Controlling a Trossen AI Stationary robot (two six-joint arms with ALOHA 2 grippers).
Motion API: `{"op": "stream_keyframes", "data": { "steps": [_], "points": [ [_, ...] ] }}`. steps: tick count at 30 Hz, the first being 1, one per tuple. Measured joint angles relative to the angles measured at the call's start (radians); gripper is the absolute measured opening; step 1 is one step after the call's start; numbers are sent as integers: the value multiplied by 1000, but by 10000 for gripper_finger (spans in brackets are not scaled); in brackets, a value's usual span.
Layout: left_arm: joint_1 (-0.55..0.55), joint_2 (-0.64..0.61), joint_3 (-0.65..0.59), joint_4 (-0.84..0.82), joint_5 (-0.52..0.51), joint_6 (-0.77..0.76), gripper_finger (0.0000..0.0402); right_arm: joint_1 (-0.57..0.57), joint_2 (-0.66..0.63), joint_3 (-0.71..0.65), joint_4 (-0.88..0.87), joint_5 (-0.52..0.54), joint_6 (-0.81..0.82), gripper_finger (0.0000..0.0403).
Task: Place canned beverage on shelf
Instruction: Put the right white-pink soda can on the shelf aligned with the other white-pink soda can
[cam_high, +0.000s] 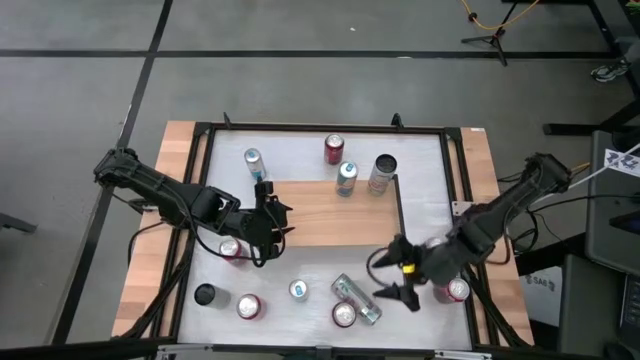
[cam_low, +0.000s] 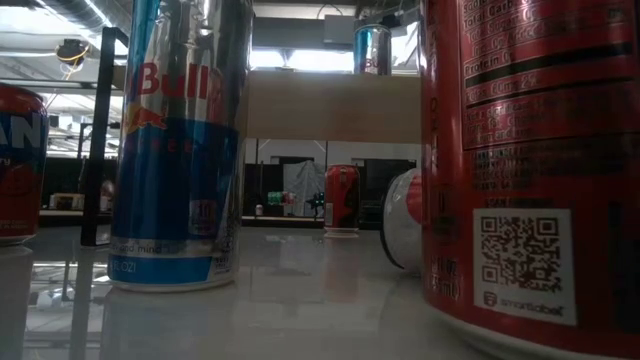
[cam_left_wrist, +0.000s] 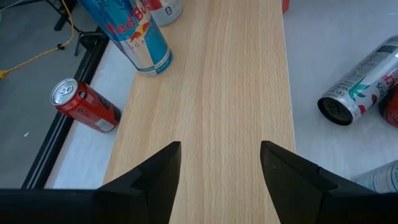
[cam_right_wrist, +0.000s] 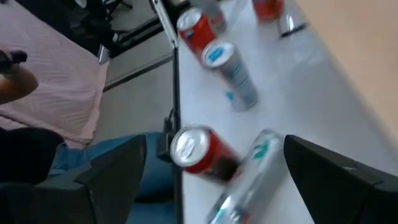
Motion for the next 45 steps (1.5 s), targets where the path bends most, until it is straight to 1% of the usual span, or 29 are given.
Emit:
{"op": "stream_keyframes", "data": {
  "steps": [5,10,17,23,33,45],
  "points": [
    [0,0,0,0,0,0,211,68,60,0,2,41,178,369],
    [0,0,0,0,0,0,211,101,115,0,2,42,332,369],
    [0,0,0,0,0,-3,211,111,213,0,-8,42,426,369],
    [0,0,0,0,0,-3,211,109,286,0,-19,35,461,369],
    [0,0,0,0,0,-21,211,109,333,0,-57,49,462,369],
    [0,0,0,0,0,-21,211,109,420,0,-29,5,458,369]
  ]
}}
